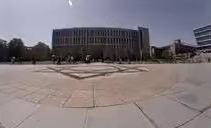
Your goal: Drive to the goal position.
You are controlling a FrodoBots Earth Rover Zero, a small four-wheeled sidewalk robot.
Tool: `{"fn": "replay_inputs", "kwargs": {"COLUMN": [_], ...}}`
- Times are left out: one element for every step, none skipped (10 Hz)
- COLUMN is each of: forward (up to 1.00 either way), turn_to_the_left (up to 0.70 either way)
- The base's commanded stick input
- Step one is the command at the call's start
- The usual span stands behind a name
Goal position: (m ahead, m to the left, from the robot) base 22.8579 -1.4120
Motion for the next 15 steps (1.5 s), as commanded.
{"fn": "replay_inputs", "kwargs": {"forward": [1.0, 1.0, 1.0, 1.0, 1.0, 1.0, 1.0, 1.0, 1.0, 1.0, 1.0, 1.0, 1.0, 1.0, 1.0], "turn_to_the_left": [0.4, 0.08, 0.0, 0.0, 0.0, 0.0, 0.0, 0.0, 0.0, 0.0, 0.0, 0.0, 0.0, 0.0, 0.0]}}
